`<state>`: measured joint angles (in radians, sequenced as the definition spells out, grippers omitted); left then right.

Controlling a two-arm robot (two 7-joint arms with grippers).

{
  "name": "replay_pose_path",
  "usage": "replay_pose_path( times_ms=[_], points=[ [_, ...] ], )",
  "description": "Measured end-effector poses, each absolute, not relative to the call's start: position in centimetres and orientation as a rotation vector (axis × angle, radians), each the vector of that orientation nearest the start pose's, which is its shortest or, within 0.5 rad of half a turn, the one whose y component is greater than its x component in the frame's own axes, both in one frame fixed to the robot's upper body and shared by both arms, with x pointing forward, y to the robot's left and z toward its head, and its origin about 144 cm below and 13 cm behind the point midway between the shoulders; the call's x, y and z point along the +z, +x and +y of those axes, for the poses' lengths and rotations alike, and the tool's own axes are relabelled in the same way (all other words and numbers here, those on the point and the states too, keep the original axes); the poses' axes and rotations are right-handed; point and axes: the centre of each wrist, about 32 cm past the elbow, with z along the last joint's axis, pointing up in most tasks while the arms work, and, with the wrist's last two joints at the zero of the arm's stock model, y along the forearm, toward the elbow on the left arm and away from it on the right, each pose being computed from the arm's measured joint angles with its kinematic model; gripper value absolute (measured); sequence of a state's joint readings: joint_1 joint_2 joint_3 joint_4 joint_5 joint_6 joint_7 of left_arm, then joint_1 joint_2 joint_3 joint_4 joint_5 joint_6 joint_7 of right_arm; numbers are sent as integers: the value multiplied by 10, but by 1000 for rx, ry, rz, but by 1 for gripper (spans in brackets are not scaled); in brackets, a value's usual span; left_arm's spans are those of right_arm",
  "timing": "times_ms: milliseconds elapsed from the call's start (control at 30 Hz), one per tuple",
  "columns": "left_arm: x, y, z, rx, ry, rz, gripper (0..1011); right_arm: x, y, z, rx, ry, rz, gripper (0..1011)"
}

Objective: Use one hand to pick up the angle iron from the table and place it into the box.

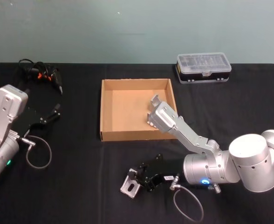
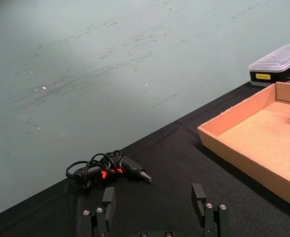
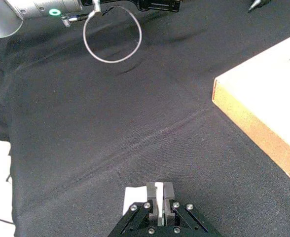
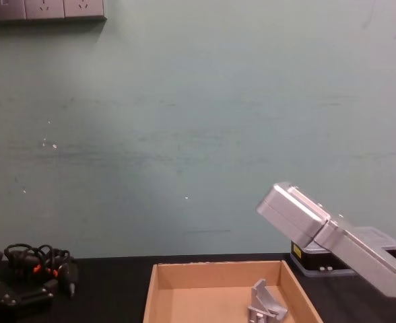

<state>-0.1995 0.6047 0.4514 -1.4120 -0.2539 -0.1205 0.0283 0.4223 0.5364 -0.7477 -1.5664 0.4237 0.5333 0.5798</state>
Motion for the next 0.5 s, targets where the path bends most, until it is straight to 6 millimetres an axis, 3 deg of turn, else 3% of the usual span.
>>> replay_pose_path(
  times_ms=[200,500],
  points=[
    [1140,489,310,1248,304,-285,1011,1200,501,-193,-434,-548,187,84],
    [1140,489,310,1248,304,-285,1011,1231,493,-210,-518,-466,90,84]
  ],
)
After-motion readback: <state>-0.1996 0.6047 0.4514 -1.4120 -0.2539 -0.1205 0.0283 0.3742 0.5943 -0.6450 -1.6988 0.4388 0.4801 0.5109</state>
